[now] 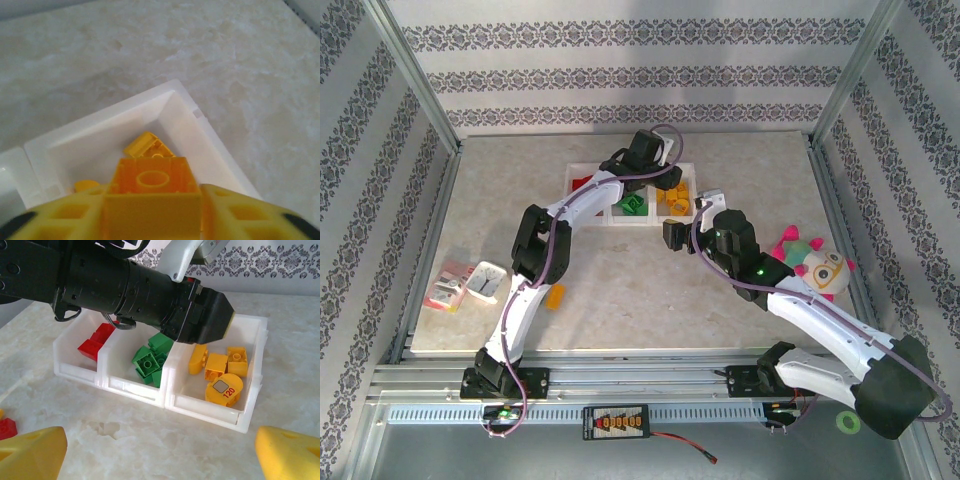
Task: Sort the legos into containers by color
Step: Place the lego in the container, then pick up the lego from the bottom-left of the table.
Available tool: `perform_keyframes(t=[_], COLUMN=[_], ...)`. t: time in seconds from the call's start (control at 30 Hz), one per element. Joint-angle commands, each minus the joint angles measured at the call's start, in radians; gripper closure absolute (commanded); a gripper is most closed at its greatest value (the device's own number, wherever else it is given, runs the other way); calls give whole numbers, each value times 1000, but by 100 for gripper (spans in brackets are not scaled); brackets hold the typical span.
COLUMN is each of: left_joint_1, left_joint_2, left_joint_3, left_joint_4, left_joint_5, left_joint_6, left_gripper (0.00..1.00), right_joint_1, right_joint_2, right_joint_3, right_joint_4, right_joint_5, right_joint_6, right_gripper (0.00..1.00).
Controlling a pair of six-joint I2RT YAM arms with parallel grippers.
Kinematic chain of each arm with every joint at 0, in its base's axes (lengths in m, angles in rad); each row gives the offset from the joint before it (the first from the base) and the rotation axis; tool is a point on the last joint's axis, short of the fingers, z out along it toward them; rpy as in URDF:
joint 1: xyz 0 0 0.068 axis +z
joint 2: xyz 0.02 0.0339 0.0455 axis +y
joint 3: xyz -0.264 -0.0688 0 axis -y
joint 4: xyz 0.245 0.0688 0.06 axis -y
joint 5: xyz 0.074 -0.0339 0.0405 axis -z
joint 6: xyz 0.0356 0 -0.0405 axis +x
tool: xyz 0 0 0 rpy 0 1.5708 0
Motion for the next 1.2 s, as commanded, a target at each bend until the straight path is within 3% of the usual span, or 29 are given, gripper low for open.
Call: perform_keyframes(t=[0.0, 0.17, 0.33, 0.53, 0.73, 0.87, 1.17], left_joint_1=[-6, -6, -4, 22, 112, 216, 459], left_joint_2=[-56, -222, -435, -691, -927, -1067, -1240], left_joint_3=[26, -151, -408, -699, -949, -1084, -1227], left_joint_4=[-19, 53, 142, 157, 90, 38, -48], left_joint_5=[18, -11, -69, -154, -200, -192, -123], left_joint_6=[-22, -13, -6, -34, -111, -174, -212], left_gripper=[34, 12, 1, 1, 1, 1, 1], right_joint_1=[-7, 4, 59, 161, 288, 351, 468], right_joint_2=[-21, 10, 87, 223, 389, 531, 828], right_joint_3=[-9, 12, 60, 137, 241, 354, 590], right_joint_4=[8, 13, 8, 9, 1, -50, -139], right_joint_5=[-14, -58, -77, -125, -170, -264, -286], right_joint_6=[12, -4, -53, -127, -241, -289, -351], right_gripper=[4, 3, 3, 2, 2, 2, 2])
